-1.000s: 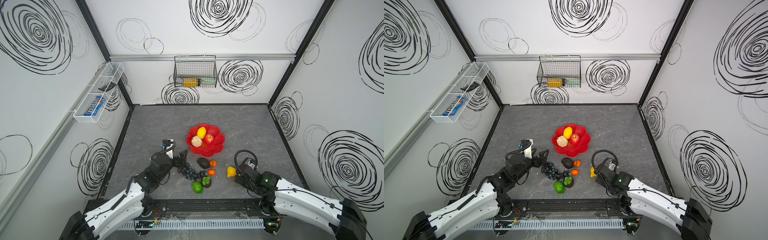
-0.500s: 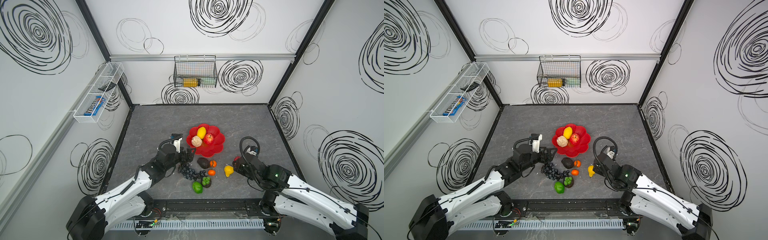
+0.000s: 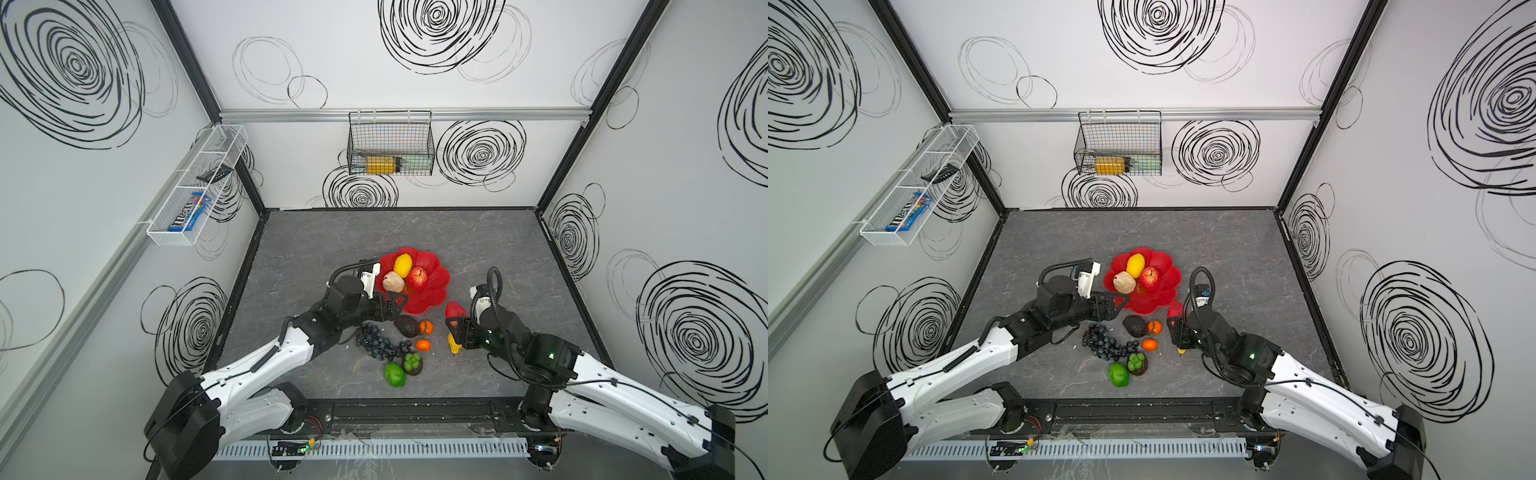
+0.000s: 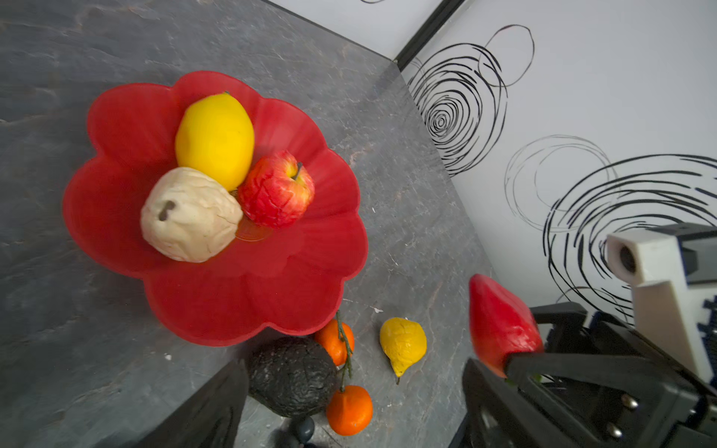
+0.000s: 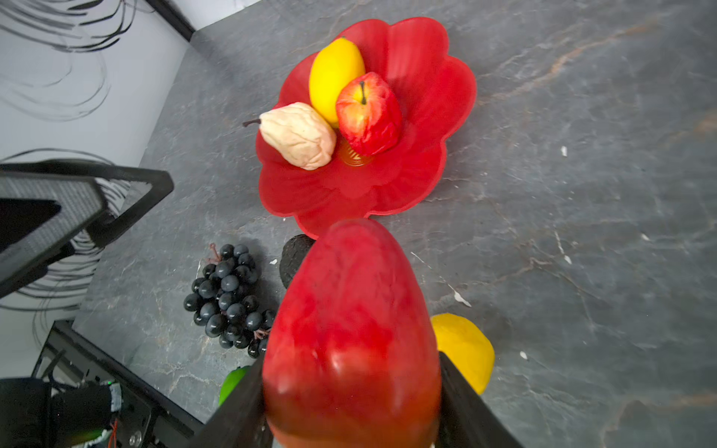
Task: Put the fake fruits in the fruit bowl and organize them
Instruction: 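Lift the red fruit with the right gripper toward the left gripper while it approaches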
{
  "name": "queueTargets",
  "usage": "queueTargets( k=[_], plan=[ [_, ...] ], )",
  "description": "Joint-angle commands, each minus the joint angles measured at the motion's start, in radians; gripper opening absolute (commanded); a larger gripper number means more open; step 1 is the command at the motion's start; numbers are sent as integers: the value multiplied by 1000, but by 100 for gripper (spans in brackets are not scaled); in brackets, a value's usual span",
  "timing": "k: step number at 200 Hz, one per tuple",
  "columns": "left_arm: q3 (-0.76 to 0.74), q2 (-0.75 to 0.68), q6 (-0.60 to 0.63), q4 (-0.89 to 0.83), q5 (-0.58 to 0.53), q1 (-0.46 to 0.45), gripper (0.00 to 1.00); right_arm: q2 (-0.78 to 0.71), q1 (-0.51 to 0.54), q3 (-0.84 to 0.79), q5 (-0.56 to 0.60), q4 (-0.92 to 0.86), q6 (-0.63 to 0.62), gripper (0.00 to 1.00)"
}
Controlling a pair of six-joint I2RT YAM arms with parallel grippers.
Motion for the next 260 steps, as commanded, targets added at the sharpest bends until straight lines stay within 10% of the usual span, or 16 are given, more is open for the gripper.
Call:
queueTargets(
  k=[1,102,191,260],
  plan=[
    [38,11,-59,65,65,-34,91,13,25,-10,-32,162,-151,58],
    [62,56,-148,143,110,-158,86,58,119,-89,-71,446,-330,58],
    [38,71,-192,201,163,-154,57,125,148,-82,-42,560,-356,58],
    [18,63,-216,231,160,-110,47,115,147,-88,9,583,-331,77]
  ],
)
